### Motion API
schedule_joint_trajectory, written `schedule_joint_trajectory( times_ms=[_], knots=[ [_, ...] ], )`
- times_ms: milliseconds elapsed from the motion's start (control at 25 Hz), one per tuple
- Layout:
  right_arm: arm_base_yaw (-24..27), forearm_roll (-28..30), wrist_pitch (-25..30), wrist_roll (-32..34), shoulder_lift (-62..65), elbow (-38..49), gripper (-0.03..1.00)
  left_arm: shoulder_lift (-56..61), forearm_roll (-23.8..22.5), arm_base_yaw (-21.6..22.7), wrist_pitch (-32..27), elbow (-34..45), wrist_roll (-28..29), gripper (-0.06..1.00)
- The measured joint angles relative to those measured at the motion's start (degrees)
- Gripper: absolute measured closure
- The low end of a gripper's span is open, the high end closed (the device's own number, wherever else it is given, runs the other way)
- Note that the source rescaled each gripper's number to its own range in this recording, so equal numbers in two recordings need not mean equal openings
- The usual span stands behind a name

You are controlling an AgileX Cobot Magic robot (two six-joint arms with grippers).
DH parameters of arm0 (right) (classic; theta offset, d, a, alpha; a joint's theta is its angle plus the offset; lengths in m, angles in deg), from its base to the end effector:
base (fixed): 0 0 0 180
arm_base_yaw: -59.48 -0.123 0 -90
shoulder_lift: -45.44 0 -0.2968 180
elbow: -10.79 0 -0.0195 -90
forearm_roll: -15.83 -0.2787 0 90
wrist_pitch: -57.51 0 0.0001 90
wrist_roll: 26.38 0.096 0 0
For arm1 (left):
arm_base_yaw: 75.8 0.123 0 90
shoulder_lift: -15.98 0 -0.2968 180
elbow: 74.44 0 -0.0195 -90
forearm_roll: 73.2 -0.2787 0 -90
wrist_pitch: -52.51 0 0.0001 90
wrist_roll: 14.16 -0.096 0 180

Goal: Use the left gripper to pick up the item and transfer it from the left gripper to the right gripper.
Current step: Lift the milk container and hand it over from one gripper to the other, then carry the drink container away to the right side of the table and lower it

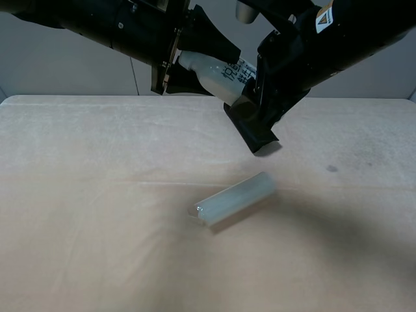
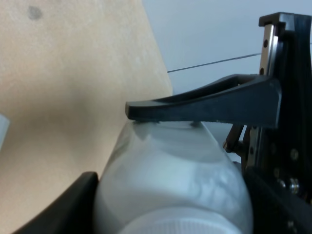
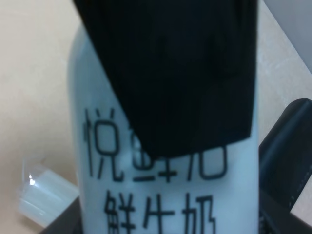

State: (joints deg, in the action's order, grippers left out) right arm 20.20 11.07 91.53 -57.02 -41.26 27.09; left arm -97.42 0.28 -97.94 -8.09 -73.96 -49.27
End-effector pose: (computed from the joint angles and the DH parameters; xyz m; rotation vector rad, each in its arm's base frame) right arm 0.2482 0.2088 0.3055 -1.3221 1.9966 0.1589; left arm 0.3532 -0.2303 0.2596 0.4379 2.4586 -1.5587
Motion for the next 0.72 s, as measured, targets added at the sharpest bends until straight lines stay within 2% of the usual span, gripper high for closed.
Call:
schedule_joint_trajectory(
  times_ms=[40, 120, 200, 240, 360, 560, 720],
  knots=[
    [0.0, 0.1, 0.3, 0.2, 0.0, 0.0, 0.92, 0.0, 0.2, 0.0, -0.4, -0.1, 0.7, 0.75],
    [0.0, 0.8, 1.5, 0.4, -0.1, 0.0, 0.92, 0.1, 1.1, 0.0, -0.4, -0.3, 2.8, 0.31],
    [0.0, 0.8, 1.7, 0.4, -0.1, 0.1, 0.92, 0.1, 1.5, 0.0, -0.2, -0.4, 3.7, 0.09],
    [0.0, 0.8, 1.7, 0.4, -0.1, 0.1, 0.92, 0.1, 1.5, 0.0, -0.2, -0.4, 3.9, 0.04],
    [0.0, 0.8, 1.7, 0.6, -0.1, 0.1, 0.92, 0.1, 1.6, 0.0, -0.1, -0.4, 4.0, -0.03],
    [0.0, 0.9, 1.7, 0.8, -0.1, 0.1, 0.92, 0.1, 1.4, 0.0, -0.1, -0.4, 4.0, -0.05],
    [0.0, 0.7, 1.7, 0.9, -0.1, 0.1, 0.92, 0.1, -2.0, 0.0, -0.1, -0.4, 4.1, -0.05]
  ],
)
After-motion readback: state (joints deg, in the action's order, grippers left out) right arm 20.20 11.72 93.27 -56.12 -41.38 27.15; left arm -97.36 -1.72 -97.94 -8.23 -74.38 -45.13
